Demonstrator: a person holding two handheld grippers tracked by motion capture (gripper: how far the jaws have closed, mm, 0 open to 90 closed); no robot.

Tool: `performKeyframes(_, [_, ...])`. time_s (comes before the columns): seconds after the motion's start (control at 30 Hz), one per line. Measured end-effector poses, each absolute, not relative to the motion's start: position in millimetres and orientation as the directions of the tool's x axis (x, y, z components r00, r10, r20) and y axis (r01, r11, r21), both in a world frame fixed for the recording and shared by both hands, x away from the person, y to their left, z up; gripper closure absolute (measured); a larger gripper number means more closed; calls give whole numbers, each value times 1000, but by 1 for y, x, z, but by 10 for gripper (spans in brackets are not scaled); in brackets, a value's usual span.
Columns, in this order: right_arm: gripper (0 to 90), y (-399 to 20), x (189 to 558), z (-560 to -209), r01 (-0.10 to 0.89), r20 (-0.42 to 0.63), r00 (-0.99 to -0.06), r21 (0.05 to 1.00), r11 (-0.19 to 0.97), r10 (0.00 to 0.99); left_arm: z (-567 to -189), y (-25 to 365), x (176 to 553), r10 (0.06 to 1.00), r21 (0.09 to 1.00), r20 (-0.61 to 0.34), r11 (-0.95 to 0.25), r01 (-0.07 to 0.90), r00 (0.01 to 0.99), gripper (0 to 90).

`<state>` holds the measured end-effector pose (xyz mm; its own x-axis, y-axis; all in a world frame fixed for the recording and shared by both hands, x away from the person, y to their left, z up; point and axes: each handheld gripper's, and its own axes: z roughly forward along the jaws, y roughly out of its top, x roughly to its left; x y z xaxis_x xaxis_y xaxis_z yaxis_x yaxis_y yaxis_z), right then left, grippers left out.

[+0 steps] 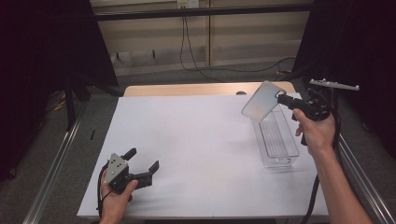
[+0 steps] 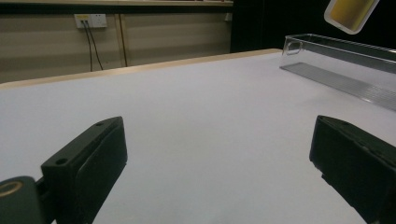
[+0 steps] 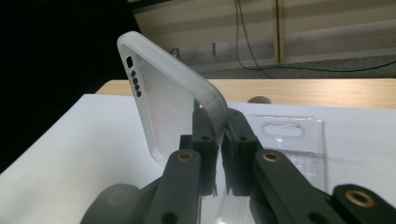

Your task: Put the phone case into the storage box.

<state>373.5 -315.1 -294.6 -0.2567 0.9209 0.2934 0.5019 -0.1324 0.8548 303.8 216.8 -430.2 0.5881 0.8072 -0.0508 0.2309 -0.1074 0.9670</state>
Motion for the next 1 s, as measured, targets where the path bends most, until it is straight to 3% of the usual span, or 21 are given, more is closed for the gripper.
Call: performKeyframes(1.0, [845, -339, 405, -306, 439, 109, -186, 898, -16, 976, -433, 218, 307, 814, 961, -50, -118, 250, 578, 39])
